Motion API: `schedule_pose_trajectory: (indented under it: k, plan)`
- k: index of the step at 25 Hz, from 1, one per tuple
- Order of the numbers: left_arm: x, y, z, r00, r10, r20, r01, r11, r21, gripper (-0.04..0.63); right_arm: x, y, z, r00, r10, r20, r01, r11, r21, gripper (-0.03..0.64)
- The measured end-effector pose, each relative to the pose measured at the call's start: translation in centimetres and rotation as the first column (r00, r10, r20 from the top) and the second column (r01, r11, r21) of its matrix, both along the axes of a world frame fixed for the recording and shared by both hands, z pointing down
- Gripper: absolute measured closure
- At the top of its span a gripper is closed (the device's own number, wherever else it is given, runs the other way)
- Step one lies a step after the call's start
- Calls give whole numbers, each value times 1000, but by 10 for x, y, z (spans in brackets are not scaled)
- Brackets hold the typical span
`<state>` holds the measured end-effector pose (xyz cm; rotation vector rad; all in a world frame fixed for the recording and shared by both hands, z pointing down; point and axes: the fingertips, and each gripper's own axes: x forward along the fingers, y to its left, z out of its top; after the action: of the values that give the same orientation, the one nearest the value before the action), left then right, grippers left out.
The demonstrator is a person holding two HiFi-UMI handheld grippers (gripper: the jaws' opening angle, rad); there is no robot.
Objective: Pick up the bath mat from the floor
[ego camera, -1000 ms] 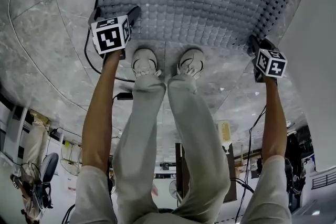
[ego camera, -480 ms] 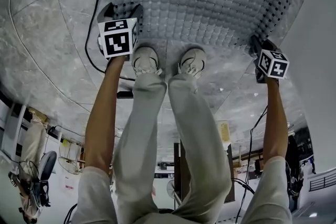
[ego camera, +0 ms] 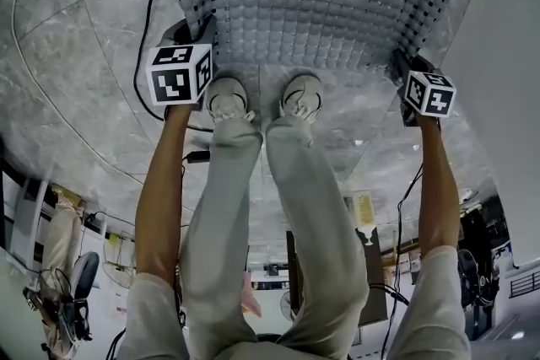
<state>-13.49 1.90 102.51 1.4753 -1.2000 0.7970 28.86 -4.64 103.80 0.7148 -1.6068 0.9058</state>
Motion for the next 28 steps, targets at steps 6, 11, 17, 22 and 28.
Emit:
schedule_pose_trajectory:
  k: [6,11,17,22,28]
  plan:
    - [10,-5,-26,997,-17,-69,16,1000,-10,537,-11,0,-31,999,-14,29,13,1000,8,574]
    - [24,-6,-62,994,-18,-112,17,1000,-10,538,-30,12,-78,997,-24,80,23,1000,10,575]
    - [40,-18,-109,989,-23,-149,25,1000,5,540,-63,17,-131,992,-31,126,30,1000,9,575]
    - [48,-22,-149,988,-8,-156,10,1000,16,542,-84,28,-170,987,-10,162,9,1000,8,575]
    - [42,-19,-194,987,-25,-159,30,999,29,541,-97,30,-222,982,15,186,-20,999,26,575]
